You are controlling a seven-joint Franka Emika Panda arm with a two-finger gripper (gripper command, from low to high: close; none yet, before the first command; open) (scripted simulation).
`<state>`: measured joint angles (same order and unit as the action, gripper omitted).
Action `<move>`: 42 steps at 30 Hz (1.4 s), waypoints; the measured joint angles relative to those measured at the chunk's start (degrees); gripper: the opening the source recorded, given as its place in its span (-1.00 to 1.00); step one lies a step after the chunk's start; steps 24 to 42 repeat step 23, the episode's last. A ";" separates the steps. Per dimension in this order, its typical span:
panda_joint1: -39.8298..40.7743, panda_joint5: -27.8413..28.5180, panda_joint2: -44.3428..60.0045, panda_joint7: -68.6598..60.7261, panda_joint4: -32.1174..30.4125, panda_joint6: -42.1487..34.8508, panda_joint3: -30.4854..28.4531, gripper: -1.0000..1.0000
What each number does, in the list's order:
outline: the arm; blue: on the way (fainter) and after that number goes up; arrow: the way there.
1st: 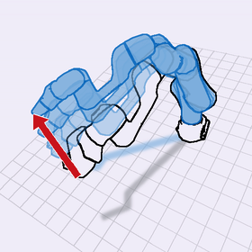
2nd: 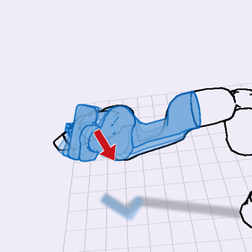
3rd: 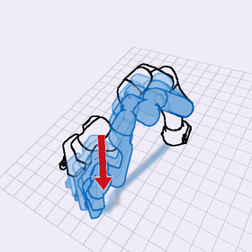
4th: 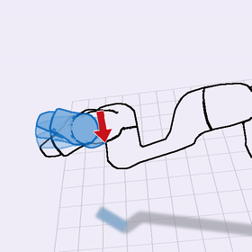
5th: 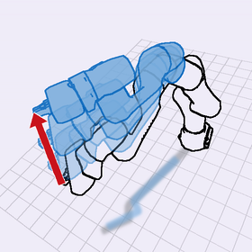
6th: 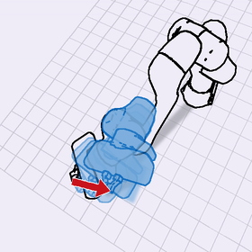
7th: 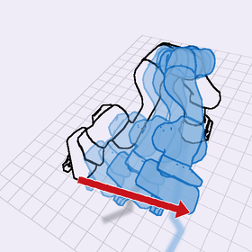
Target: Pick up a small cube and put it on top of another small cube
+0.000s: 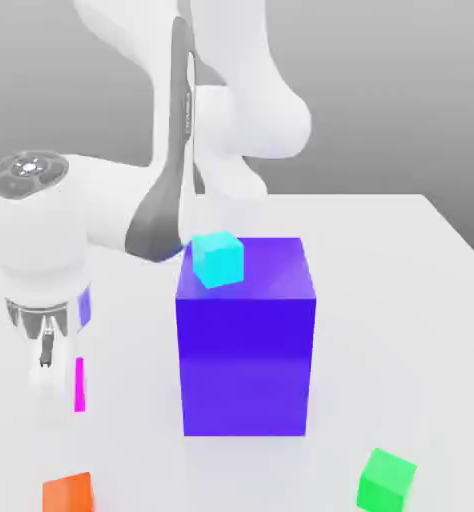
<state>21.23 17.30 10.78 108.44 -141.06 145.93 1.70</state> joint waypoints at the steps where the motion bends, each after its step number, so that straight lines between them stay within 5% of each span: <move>1: -1.74 0.55 0.26 0.20 0.84 -0.72 1.52 -1.00; 15: -17.02 -7.26 1.14 -3.82 5.32 -0.08 20.98 -1.00; 20: -20.05 -2.58 9.10 -0.08 5.73 7.62 17.79 -1.00; 21: -20.52 -1.81 10.14 0.47 5.81 8.51 17.20 1.00; 42: -20.52 -1.81 10.14 0.47 5.81 8.51 17.20 1.00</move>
